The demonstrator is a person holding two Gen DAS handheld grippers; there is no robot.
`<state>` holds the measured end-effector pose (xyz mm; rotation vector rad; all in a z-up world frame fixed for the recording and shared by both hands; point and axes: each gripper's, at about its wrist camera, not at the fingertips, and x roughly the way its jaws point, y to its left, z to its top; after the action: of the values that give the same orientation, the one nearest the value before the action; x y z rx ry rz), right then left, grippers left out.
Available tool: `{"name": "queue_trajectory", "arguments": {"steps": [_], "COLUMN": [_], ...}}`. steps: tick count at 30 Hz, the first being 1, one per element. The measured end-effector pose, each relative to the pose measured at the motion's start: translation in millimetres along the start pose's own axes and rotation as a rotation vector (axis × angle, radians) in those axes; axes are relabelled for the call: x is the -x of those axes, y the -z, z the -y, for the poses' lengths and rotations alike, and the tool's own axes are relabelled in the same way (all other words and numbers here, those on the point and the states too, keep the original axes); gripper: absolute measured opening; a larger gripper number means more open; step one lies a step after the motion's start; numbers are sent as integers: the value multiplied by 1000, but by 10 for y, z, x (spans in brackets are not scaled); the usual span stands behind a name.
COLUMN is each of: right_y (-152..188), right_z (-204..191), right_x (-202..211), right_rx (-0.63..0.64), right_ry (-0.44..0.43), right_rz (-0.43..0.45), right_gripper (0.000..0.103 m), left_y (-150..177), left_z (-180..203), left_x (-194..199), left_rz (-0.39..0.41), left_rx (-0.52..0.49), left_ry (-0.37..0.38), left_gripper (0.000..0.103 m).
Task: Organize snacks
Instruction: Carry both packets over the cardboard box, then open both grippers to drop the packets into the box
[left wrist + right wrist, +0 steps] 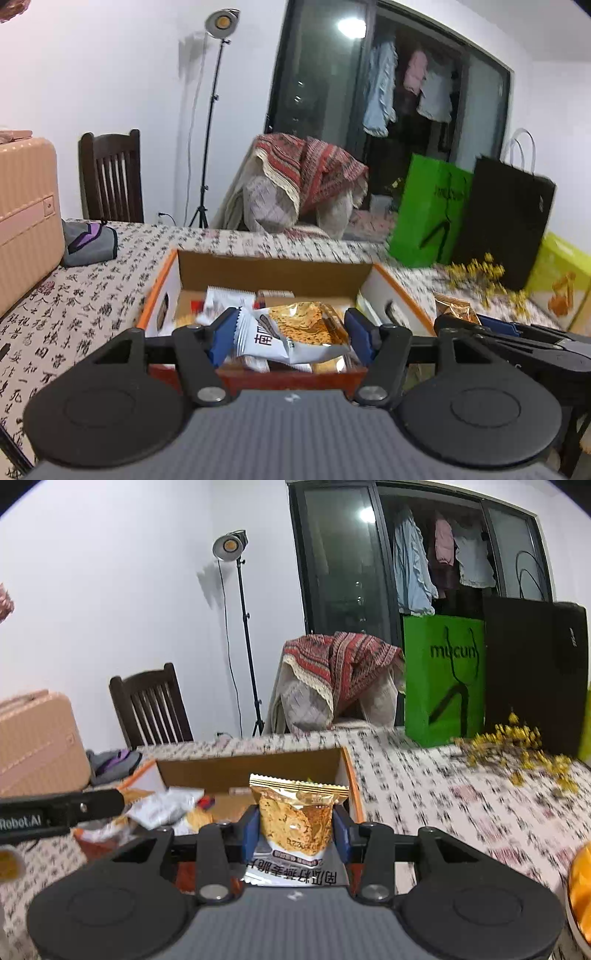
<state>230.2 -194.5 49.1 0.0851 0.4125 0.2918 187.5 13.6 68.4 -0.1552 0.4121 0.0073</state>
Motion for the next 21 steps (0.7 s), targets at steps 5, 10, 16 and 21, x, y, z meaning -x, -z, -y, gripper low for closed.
{"name": "queue_trajectory", "arguments": {"steps": [5,10,16,21], "right_y": [-252,-260,17,77], "right_z": [-90,-165,-154,-106], "right_x": [-323,-703,-919,-1004], "right_rx": [-5,-8,13,-7], "right_ry": [3,3,-23,-29], "right_rz": [1,-13,-13,-59], "right_gripper": [40,40,40,42], "left_y": [-155,-124,24,100], "left_z": [-86,-216,-290,-245], "left_x": [-229,-486,-651,-667], "left_rz": [41,93,114,117], "left_rx": [49,57,-2,-35], "left_ry": [-47,-134,-175,-188], "left_gripper": [64,64,65,76]}}
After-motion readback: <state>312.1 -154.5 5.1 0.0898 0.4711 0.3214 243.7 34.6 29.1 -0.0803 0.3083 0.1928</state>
